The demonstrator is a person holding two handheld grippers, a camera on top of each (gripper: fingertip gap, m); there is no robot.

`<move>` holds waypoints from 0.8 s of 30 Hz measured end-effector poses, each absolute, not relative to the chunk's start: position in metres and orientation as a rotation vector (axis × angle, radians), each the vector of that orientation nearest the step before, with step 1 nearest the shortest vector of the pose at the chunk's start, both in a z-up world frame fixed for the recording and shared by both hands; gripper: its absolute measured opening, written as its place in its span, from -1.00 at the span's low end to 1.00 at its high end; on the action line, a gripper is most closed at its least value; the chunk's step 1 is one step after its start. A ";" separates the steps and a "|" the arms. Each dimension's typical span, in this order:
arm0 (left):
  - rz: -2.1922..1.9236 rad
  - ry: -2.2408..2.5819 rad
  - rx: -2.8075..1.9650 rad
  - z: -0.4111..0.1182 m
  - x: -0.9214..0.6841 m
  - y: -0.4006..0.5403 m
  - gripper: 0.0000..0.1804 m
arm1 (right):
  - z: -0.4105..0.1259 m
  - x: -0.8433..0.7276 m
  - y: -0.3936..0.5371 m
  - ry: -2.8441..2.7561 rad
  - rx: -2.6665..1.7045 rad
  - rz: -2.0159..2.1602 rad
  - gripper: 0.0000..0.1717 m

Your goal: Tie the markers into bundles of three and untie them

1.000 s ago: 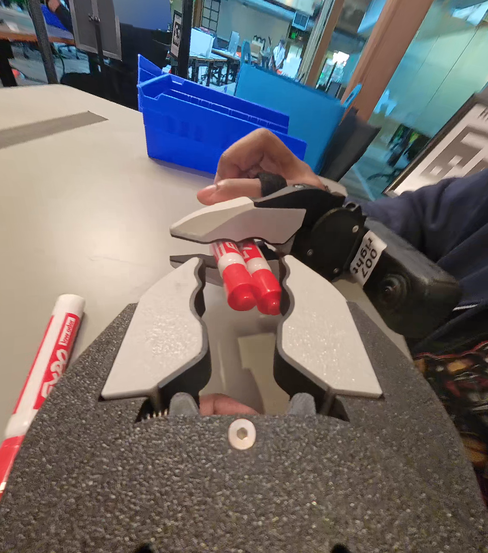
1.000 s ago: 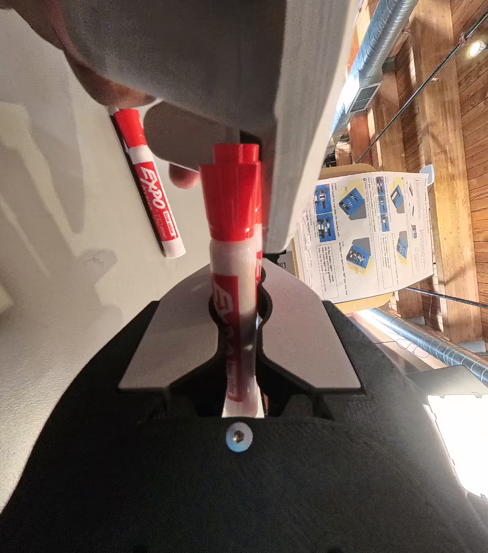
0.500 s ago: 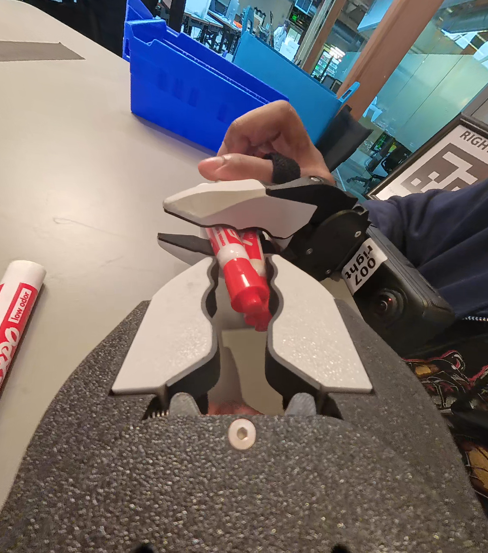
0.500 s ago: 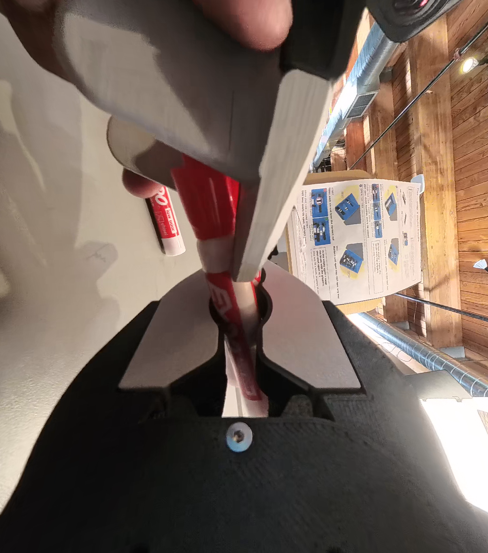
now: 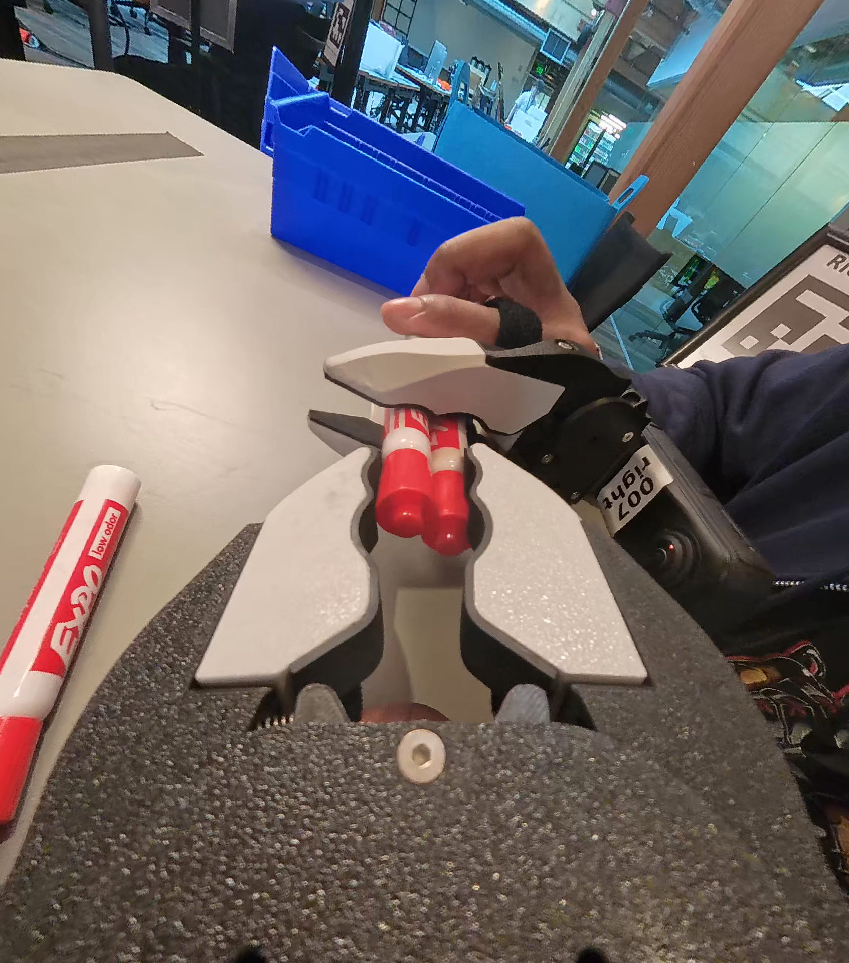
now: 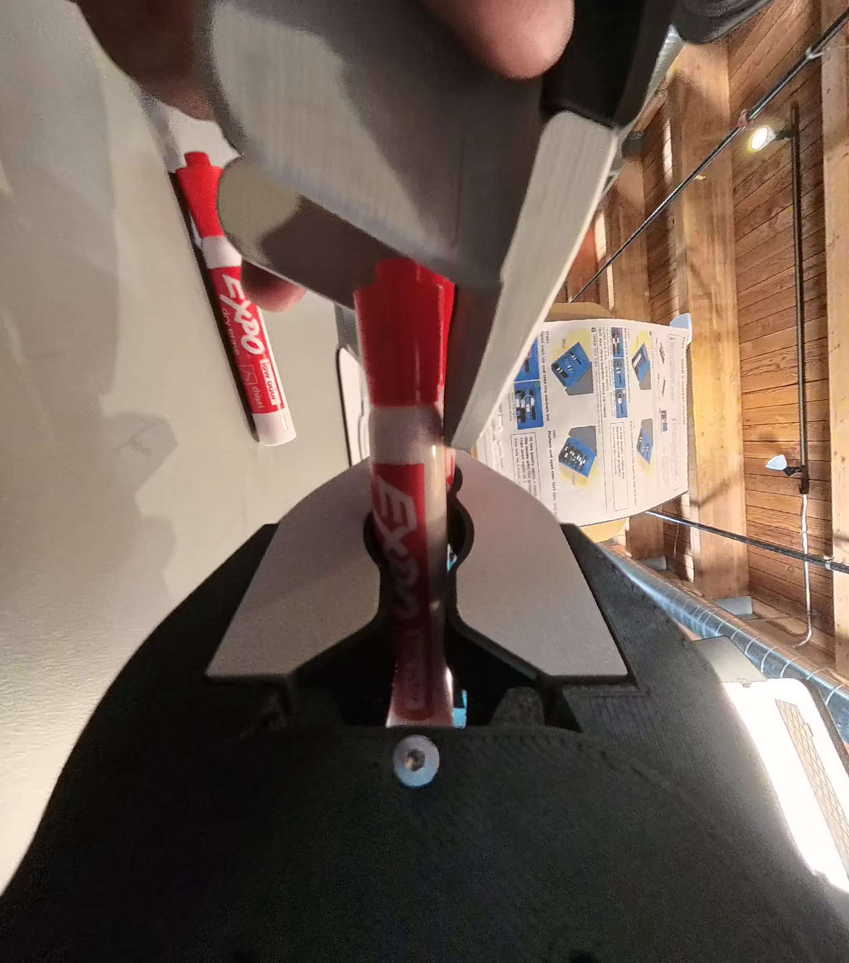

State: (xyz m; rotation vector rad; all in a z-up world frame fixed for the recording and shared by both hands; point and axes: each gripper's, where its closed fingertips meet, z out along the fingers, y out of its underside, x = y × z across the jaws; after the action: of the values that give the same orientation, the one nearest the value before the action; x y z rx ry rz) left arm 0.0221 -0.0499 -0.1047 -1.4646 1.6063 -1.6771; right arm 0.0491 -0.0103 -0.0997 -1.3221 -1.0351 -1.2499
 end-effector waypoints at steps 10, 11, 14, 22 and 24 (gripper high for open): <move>-1.662 1.559 -1.474 -0.106 0.025 -0.043 -0.73 | -0.106 0.065 -0.013 -1.054 -1.296 -1.251 -0.81; -1.668 1.557 -1.476 -0.107 0.026 -0.043 -0.73 | -0.107 0.065 -0.013 -1.056 -1.299 -1.246 -0.81; -1.676 1.564 -1.492 -0.112 0.027 -0.045 -0.73 | -0.108 0.062 -0.013 -1.064 -1.303 -1.231 -0.81; -1.664 1.541 -1.497 -0.112 0.027 -0.043 -0.74 | -0.112 0.060 -0.013 -1.090 -1.304 -1.232 -0.81; -1.654 1.547 -1.499 -0.112 0.027 -0.043 -0.74 | -0.113 0.059 -0.014 -1.096 -1.302 -1.234 -0.81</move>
State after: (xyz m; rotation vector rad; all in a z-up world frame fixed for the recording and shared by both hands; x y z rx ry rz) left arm 0.0274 -0.0426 -0.1125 -1.4994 1.5470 -1.6542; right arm 0.0592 -0.0135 -0.1126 -1.3015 -1.0959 -1.2338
